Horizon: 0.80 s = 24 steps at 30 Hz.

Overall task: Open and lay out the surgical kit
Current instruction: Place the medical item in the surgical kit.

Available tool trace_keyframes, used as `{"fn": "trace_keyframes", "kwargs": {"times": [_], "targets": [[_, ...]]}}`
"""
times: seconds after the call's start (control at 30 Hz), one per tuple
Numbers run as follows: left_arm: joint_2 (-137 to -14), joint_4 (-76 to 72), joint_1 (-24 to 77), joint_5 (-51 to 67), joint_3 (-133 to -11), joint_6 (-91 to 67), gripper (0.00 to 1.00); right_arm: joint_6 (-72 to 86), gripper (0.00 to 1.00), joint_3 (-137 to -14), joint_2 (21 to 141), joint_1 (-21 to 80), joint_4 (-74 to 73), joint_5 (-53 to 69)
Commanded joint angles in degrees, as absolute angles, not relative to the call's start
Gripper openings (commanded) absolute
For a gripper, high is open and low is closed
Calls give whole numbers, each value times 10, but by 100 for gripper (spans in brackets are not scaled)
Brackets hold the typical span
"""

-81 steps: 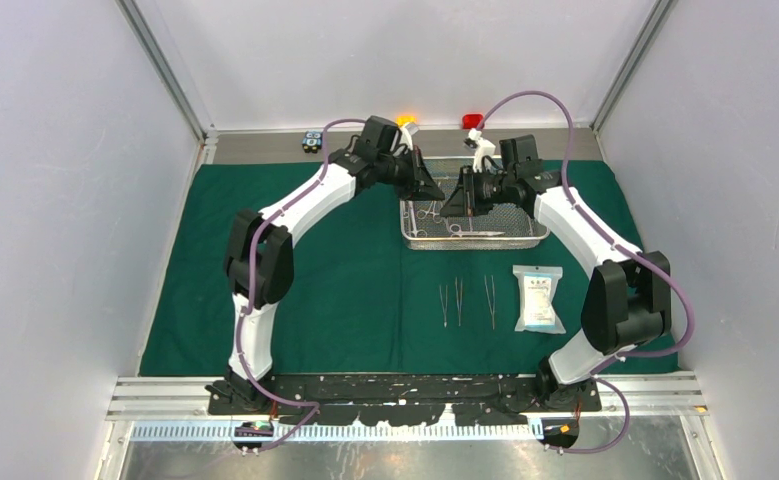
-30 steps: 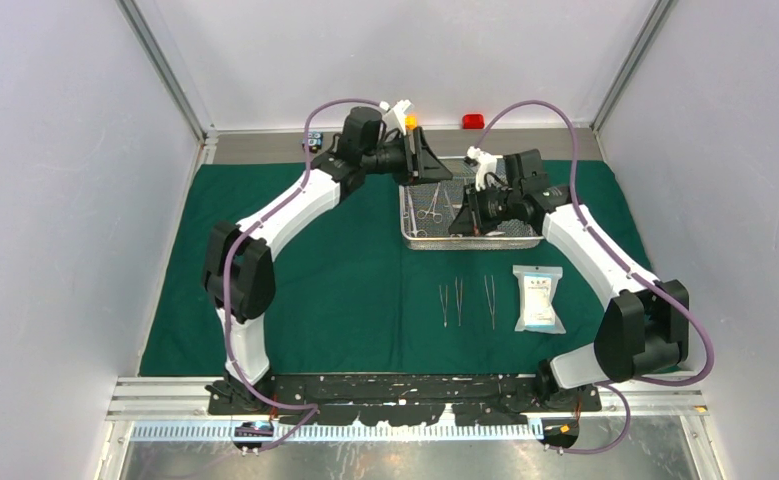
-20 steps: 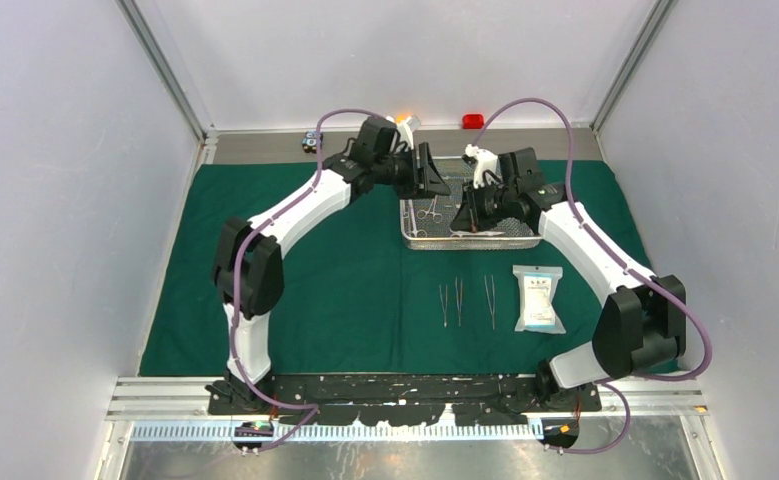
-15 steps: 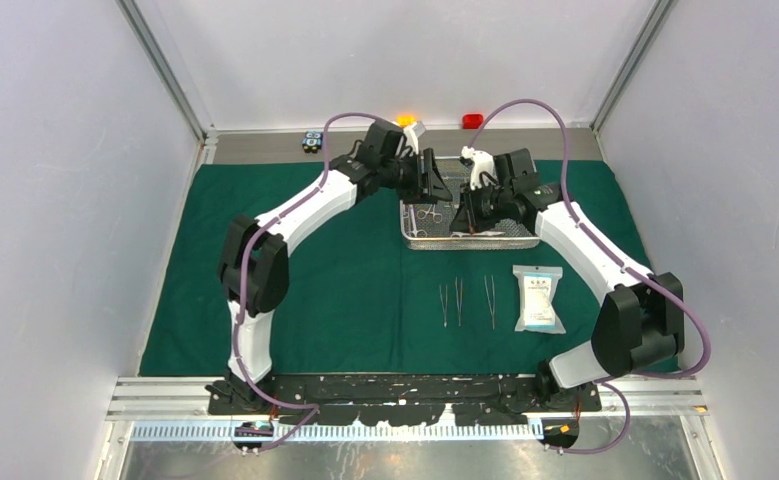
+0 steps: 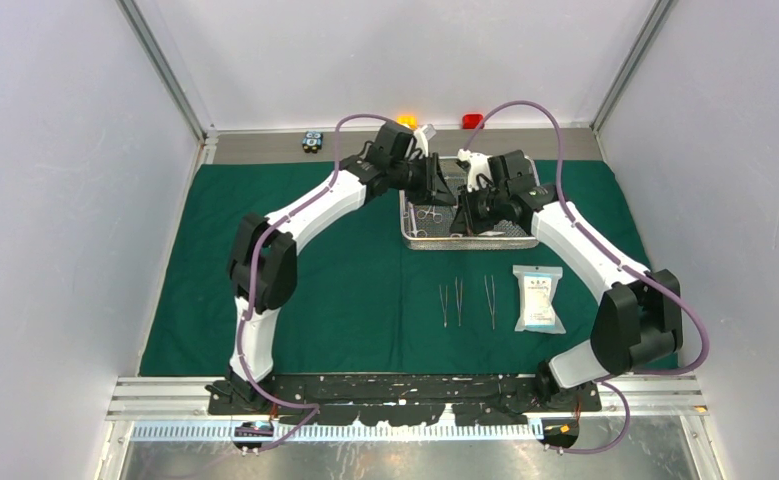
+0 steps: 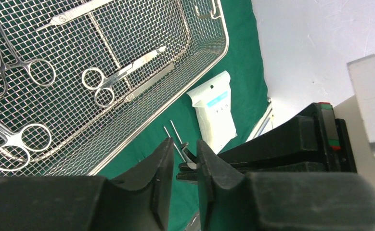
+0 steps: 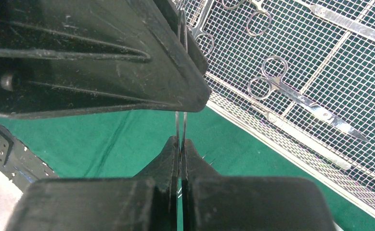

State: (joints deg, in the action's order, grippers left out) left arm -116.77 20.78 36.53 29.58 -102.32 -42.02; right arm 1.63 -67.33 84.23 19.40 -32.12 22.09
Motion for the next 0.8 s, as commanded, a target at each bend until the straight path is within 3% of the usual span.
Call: {"fn": "trace_keyframes", "kwargs": {"times": [0.0, 0.2, 0.3, 0.57, 0.77], "targets": [[-1175, 202, 367, 303, -1052, -418, 22, 17, 1, -695, 841, 198, -308, 217], [-1188, 192, 367, 323, -1057, -419, 0, 6, 5, -691, 838, 198, -313, 212], [-1189, 183, 367, 333, -1048, -414, 0, -8, 13, -689, 827, 199, -319, 200], [-1188, 145, 367, 374, -1022, -399, 0, -77, 54, -676, 772, 188, -373, 184], [-1192, 61, 383, 432, -967, -416, 0, -101, 57, -677, 726, 148, -430, 202]]}}
